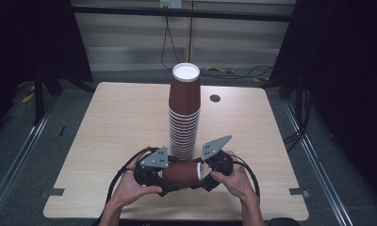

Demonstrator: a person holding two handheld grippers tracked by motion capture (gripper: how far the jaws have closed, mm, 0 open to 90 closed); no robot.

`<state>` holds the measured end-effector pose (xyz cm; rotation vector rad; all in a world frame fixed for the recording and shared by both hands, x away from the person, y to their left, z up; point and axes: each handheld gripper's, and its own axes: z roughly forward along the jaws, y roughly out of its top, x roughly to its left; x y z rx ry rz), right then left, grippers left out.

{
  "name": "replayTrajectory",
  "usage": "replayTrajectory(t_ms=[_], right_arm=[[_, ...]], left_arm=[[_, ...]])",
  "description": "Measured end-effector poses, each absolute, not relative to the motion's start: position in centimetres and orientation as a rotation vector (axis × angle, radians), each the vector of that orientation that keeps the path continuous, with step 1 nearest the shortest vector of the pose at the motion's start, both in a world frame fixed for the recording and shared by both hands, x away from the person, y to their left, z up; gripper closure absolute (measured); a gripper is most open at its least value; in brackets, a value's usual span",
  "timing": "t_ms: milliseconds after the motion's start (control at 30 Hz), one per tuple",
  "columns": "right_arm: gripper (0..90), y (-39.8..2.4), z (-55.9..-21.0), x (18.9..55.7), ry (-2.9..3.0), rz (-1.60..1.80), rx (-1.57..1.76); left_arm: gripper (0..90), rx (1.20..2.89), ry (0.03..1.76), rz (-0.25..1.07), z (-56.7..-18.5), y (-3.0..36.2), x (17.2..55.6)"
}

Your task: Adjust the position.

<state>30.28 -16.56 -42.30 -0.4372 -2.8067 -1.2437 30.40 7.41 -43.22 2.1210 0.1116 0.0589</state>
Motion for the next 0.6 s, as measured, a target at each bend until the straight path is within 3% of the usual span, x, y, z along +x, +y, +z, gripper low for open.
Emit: replayTrajectory(t_ms=[600], right_arm=[[22.0,-17.6,-43.2,30.6,-2.790,-1.262,-0.570]], left_arm=[[15.6,1.996,0.187,0.035,-44.1,9.0,31.0]])
